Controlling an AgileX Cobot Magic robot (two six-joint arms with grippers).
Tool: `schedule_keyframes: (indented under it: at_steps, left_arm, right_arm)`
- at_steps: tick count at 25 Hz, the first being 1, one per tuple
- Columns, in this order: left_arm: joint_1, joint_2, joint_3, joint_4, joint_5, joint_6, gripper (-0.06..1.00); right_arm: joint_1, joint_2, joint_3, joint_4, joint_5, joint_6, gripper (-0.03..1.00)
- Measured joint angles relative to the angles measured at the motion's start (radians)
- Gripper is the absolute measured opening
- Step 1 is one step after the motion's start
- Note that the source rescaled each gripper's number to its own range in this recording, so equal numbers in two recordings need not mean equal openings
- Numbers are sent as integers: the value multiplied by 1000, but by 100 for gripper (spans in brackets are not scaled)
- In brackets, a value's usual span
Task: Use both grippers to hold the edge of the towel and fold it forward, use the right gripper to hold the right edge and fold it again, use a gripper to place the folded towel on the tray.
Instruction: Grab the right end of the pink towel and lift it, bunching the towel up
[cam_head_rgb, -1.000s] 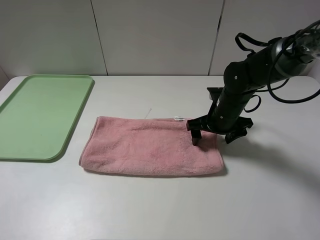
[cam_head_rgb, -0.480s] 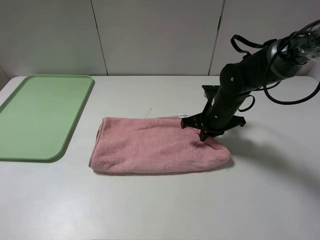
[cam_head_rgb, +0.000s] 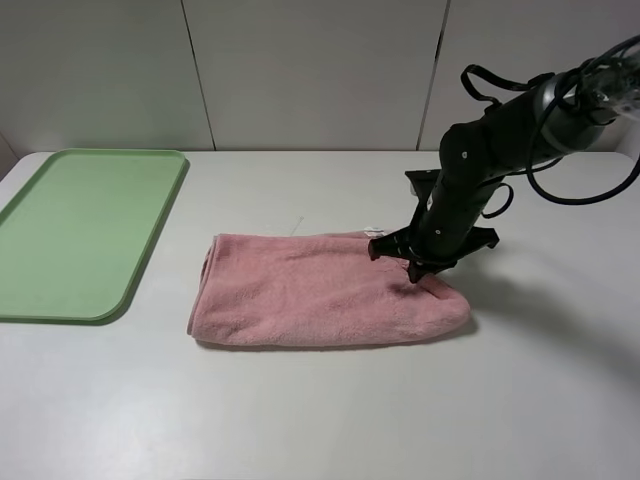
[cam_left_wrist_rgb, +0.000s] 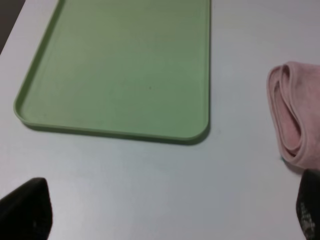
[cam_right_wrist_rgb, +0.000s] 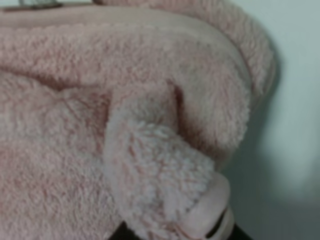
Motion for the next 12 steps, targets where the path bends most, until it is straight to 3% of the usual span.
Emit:
schedule_keyframes:
  at_steps: [5, 12]
  left_arm:
    - [0, 0, 0, 0, 0, 0, 98]
    - [0, 0, 0, 0, 0, 0, 98]
  right_arm:
    - [-3, -38, -11, -76, 140, 0, 6]
    - [-3, -139, -66, -151, 244, 0, 6]
